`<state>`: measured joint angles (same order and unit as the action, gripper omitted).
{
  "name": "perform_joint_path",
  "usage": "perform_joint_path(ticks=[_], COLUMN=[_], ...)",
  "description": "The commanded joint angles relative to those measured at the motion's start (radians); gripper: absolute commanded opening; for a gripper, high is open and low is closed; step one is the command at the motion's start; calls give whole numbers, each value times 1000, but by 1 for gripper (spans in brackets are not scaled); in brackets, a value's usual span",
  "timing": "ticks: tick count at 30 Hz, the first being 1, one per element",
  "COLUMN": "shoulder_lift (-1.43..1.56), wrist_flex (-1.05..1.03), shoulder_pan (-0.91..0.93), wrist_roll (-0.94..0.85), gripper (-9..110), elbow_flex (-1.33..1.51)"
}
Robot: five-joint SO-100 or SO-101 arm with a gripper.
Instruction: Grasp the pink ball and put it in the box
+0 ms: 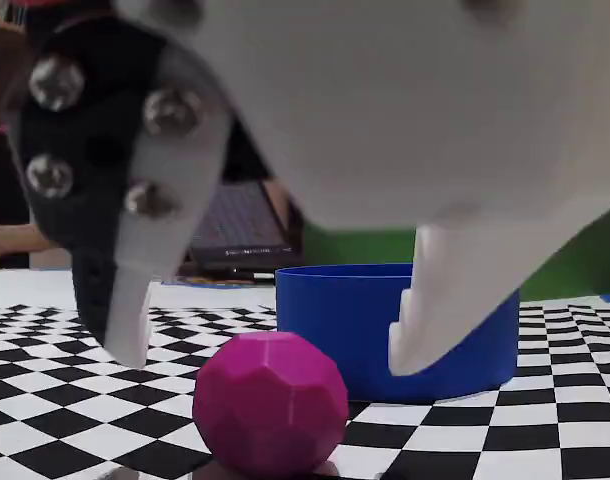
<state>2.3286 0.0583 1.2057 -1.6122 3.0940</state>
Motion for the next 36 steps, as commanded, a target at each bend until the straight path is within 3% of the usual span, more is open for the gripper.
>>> perform_joint_path(ticks=[1,36], shoulder_lift=[-23,-273], wrist_flex=[15,91], shoulder_pan=[9,2], wrist_roll=[2,6], gripper=[28,28], elbow_flex=[-21,-175])
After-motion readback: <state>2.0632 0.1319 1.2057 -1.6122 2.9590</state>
